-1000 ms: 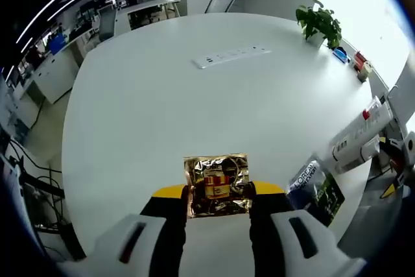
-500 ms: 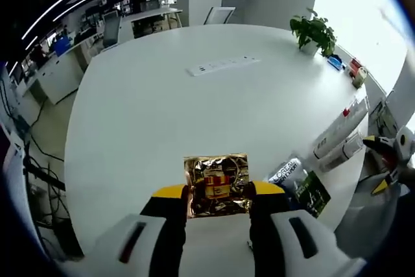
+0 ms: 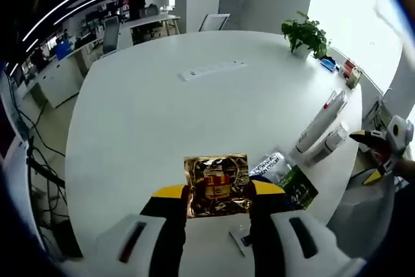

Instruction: Arrange the skincare products in the storage area until every visible bottle or jar stands upright without overlapping.

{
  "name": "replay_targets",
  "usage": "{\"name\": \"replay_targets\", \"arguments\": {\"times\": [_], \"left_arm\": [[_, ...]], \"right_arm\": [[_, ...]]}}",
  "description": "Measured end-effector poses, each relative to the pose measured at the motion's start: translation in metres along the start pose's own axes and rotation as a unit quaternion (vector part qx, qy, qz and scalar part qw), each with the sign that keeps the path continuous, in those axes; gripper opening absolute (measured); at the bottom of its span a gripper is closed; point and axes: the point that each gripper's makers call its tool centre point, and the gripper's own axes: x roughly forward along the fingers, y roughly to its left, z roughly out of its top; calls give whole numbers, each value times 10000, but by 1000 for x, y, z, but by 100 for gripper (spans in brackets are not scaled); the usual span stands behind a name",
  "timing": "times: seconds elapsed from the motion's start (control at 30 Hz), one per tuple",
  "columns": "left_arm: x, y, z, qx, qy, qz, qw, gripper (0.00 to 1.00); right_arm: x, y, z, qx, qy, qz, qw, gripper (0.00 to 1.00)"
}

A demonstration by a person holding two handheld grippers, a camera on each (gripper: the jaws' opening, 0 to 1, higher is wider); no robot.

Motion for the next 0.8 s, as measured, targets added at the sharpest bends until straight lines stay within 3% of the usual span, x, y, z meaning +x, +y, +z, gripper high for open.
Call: {"name": "replay_targets", "arguments": {"times": [0.33, 0.43, 0.57, 0.8], "left_arm": [[-18, -23, -12, 53, -177, -55, 9998, 42], [-20, -31, -13, 104, -230, -58, 9997, 42], [-23, -40, -19, 100, -266, -81, 9996, 42], [-32, -61, -26, 206, -334, -109, 9992, 42]], "right_arm": [[0, 9, 4, -84, -51, 168, 9998, 79], [0, 17, 7, -55, -77, 420, 9991, 73], [-3, 23, 16, -242, -98, 536, 9982, 71], [-3, 45, 39, -181, -339, 966, 9946, 63]]}}
